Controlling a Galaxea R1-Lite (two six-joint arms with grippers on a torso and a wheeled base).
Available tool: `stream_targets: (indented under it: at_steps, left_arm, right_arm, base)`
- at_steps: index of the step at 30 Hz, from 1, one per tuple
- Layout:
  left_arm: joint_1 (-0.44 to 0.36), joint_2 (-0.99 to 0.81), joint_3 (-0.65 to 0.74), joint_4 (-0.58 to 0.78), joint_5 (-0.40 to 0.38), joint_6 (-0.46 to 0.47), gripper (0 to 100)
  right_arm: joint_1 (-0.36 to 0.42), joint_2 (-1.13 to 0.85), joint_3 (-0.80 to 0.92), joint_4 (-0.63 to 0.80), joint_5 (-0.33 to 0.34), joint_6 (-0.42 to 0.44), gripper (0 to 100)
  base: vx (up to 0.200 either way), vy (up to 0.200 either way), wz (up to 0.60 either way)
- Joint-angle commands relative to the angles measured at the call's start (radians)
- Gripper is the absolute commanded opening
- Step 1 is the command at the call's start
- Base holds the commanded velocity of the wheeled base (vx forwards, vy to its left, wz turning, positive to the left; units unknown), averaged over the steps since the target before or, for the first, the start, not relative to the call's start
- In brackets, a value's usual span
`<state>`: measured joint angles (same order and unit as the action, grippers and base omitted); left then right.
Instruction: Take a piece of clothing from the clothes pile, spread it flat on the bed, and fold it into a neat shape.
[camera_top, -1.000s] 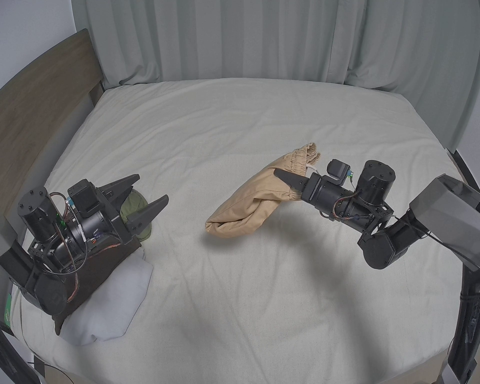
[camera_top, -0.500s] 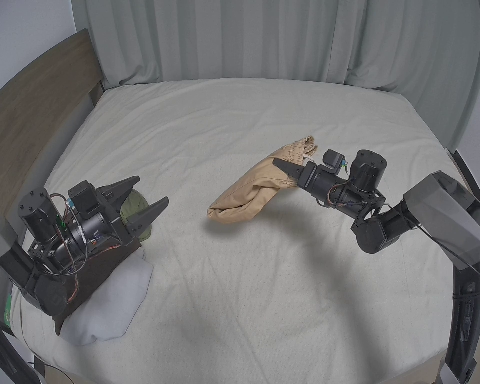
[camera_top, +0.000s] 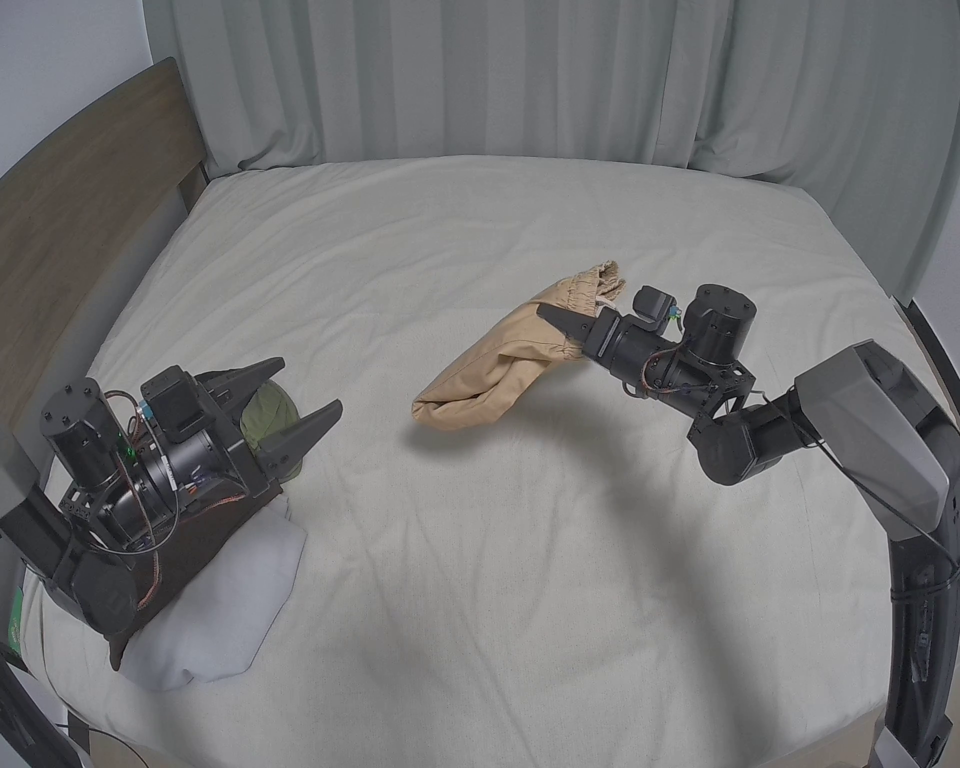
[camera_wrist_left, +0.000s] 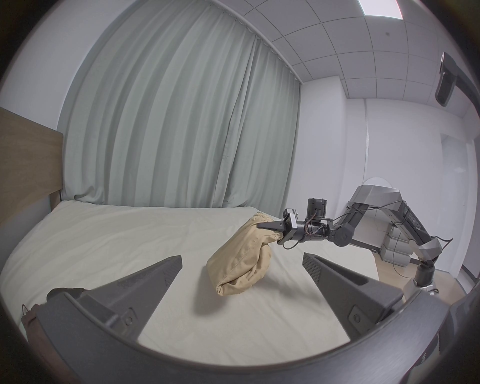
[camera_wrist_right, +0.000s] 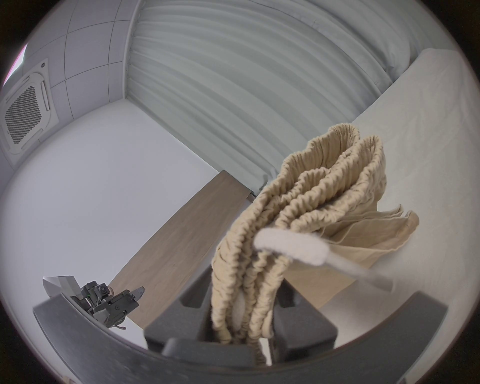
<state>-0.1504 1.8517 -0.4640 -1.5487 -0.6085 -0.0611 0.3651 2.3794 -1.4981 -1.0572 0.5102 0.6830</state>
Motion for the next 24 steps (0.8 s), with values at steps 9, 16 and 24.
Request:
stream_targets:
  at_steps: [9,16,24]
  left_arm:
    - [-0.003,0.009,0.001,-0.001,0.001,0.000,100]
    - [0.002,0.009,0.001,-0.001,0.000,0.001,100]
    - [0.002,0.009,0.002,-0.001,-0.002,0.003,100]
  right_arm:
    - [-0.005,0.075,-0.185,0.091,0.001,0.001,0]
    - [-0.008,0.127,-0.231,0.102,0.001,0.007,0]
    - [-0.008,0.187,-0.226,0.102,-0.002,0.012,0]
  base:
    - [0.000,0.000,0.00]
    - [0.000,0.000,0.00]
    - [0.000,0.000,0.00]
